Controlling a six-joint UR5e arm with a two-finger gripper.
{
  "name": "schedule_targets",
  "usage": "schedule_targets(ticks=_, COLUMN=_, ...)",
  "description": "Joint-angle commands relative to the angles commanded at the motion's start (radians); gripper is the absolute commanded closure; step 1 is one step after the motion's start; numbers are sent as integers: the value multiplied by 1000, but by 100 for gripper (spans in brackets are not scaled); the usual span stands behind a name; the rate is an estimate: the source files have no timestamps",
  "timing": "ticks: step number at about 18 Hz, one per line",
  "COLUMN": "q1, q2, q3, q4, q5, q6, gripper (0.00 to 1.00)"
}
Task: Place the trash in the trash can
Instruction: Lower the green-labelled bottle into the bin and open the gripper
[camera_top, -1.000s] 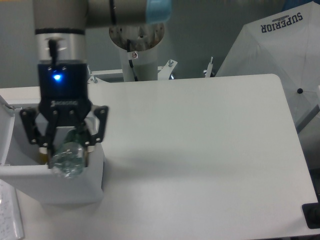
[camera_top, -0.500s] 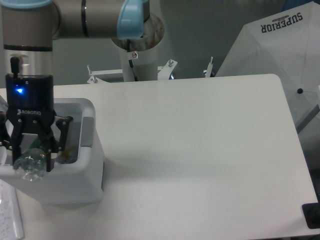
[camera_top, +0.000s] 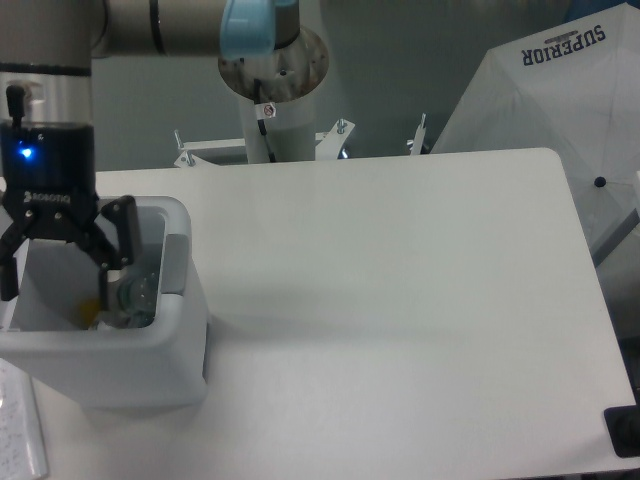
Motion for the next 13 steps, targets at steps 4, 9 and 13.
schedule_targets(ticks=4, q1=111, q2=-3, q3=-34, q4=-6, q5=36, q6=177, gripper=0)
schedule_targets(ticks=9, q1=212, q2=-3, q3=-107, q4=-8, q5=34, q6=382, gripper=0)
schedule_targets(ticks=13, q1=246, q2=3, q3=-108, q4=-8, q5=33, q6=403, gripper=0)
